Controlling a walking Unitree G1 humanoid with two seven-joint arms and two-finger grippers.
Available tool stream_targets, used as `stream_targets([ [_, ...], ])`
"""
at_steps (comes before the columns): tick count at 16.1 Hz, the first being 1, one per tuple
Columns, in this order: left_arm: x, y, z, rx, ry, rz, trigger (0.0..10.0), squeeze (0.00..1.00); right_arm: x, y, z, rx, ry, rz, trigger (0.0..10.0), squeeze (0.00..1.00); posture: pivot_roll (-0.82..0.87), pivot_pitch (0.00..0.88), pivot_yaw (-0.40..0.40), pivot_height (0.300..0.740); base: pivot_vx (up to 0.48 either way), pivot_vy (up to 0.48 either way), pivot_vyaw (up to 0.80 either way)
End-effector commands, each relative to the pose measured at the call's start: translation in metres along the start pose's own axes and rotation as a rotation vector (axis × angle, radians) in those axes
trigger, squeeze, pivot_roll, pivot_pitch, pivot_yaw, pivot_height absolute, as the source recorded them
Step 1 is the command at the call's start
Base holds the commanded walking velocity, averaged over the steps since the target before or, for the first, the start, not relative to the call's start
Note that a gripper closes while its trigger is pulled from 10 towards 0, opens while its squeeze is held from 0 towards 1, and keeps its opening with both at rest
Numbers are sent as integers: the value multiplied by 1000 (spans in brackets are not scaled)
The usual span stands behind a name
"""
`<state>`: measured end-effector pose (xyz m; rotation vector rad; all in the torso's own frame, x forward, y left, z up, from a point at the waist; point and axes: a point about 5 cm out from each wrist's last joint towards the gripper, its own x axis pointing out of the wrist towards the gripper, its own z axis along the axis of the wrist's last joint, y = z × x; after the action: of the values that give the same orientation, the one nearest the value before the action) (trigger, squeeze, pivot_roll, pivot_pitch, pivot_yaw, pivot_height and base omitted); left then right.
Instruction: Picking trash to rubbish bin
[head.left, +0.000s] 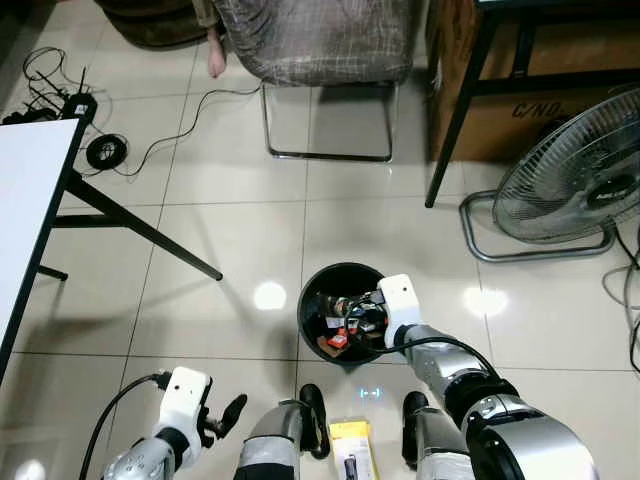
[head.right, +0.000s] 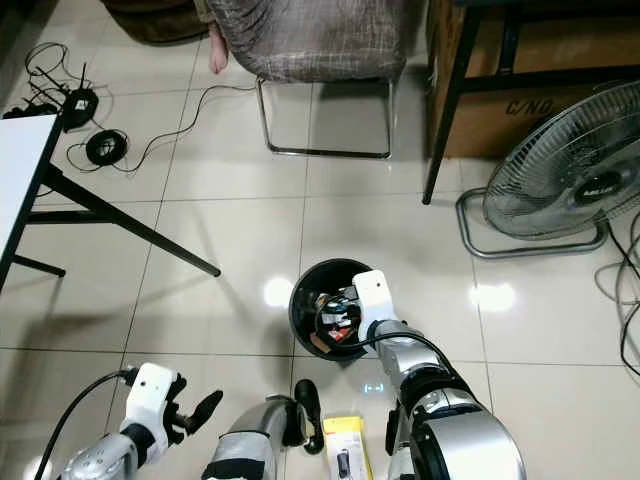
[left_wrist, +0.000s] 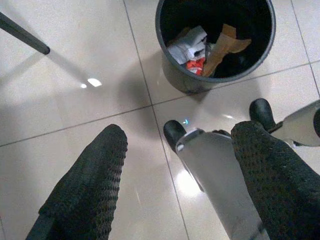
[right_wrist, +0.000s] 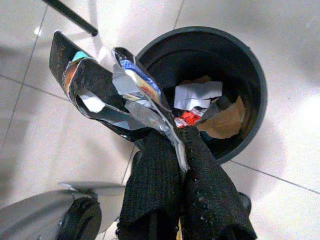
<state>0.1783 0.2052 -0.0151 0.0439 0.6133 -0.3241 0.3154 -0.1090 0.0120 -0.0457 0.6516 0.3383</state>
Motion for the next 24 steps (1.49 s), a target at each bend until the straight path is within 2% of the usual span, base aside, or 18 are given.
stream_targets([
  [1,-12,4,-12,-16,60,9,10000,0,1,3,-6,32,13,-7,10000,722,131,385,206,740,0,0,0],
  [2,-14,5,-12,-19,63,14,10000,0,1,3,-5,38,8,-10,10000,1000,131,385,206,740,0,0,0],
  [7,-26,4,-19,-31,101,19,10000,0,1,1,6,46,-34,-33,10000,1000,158,393,219,740,0,0,0],
  [15,-29,5,-18,-38,115,29,10000,0,1,-1,4,59,-40,-36,10000,1000,160,397,218,740,0,0,0],
  [17,-26,4,-17,-41,116,29,10000,0,1,1,5,57,-43,-31,10000,1000,150,389,211,740,0,0,0],
  [21,-8,2,-9,-51,90,32,10000,0,1,-1,12,23,-72,-23,10000,973,97,345,176,740,0,0,0],
  [22,1,1,-3,-53,75,31,10000,0,0,-5,15,22,-85,-24,10000,196,67,317,160,740,0,0,0],
  [23,4,0,-1,-54,66,31,10000,0,0,-6,17,19,-94,-28,10000,0,67,317,160,740,0,0,0],
  [24,15,0,8,-54,38,34,10000,0,-2,-13,22,22,-120,-38,10000,0,33,278,142,740,0,0,0],
])
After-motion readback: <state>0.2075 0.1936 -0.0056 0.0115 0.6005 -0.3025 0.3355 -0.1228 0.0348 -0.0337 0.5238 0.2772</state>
